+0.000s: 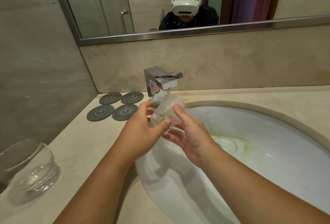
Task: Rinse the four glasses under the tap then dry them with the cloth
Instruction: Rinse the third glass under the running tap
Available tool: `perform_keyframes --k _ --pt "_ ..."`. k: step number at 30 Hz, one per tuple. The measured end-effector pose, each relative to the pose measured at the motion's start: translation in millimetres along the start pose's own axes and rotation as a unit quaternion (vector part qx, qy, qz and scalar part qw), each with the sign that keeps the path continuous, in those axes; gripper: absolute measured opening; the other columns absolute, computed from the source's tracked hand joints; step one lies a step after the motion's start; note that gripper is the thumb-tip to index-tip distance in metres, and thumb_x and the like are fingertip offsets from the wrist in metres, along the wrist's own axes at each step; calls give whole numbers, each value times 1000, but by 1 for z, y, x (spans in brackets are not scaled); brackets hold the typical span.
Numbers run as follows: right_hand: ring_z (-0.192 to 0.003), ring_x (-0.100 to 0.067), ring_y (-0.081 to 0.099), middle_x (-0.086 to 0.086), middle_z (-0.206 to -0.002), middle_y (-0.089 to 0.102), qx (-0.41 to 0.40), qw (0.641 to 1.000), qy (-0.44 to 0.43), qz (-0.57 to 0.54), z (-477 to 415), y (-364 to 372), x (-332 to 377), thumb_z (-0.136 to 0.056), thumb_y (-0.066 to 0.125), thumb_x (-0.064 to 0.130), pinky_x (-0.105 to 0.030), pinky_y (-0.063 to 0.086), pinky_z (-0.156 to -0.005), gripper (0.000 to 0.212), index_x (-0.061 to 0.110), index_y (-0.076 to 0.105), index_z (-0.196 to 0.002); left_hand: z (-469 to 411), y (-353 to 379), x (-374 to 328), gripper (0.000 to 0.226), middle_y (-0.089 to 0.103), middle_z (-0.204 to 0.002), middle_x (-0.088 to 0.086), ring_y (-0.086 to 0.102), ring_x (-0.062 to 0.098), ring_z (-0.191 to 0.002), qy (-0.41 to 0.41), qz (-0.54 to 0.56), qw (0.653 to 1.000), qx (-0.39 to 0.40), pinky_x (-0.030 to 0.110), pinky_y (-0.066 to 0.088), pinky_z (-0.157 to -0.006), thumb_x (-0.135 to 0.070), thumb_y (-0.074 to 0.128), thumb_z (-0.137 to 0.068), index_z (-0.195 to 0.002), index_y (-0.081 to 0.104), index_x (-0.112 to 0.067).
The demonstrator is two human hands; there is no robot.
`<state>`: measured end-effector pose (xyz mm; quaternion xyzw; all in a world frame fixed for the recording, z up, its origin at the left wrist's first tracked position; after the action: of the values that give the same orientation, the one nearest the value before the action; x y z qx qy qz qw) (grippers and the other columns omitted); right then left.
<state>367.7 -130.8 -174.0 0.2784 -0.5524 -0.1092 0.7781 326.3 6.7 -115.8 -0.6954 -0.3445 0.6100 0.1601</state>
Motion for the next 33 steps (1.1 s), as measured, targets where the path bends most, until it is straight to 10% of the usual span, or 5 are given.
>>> perform_keyframes --k 4,10,19,33 --pt "-73 -25 77 -6 -81 79 7 1000 -11 19 2 1 2 -97 76 37 -41 67 -77 42 3 73 -121 -2 4 -2 73 62 -135 -12 61 4 -120 42 -56 998 -2 15 46 -91 -48 84 -84 -145 48 -32" --pt "-91 -35 76 -26 -127 70 -29 999 -8 35 -1 -1 -3 -83 87 50 -43 67 -76 75 4 61 -136 -1 0 1 53 65 -102 -27 66 -12 -83 5 -28 999 -15 3 42 -65 -45 76 -91 -136 51 -37" --pt "-83 -30 67 -16 -106 55 -21 999 36 20 -2 -3 -9 -99 74 36 -47 67 -82 39 5 69 -124 -3 -3 10 50 68 -95 -22 62 -11 -88 -44 -6 998 -36 12 40 -66 -50 68 -96 -141 51 -34" --pt "-91 -32 71 -30 -125 71 17 999 40 11 1 4 -11 -100 71 45 -43 65 -91 45 3 78 -115 -1 0 1 46 67 -102 -26 61 -18 -89 -23 5 1000 -3 4 38 -68 -51 61 -100 -143 46 -40"
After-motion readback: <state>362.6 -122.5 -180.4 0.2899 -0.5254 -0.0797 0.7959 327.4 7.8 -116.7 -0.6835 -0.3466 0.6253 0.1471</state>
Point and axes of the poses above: each hand's wrist, its own z-axis away from the middle knuckle, its own y-axis out of the palm, x = y × z, the point moved 8 cm from there along -z, towards the middle knuckle
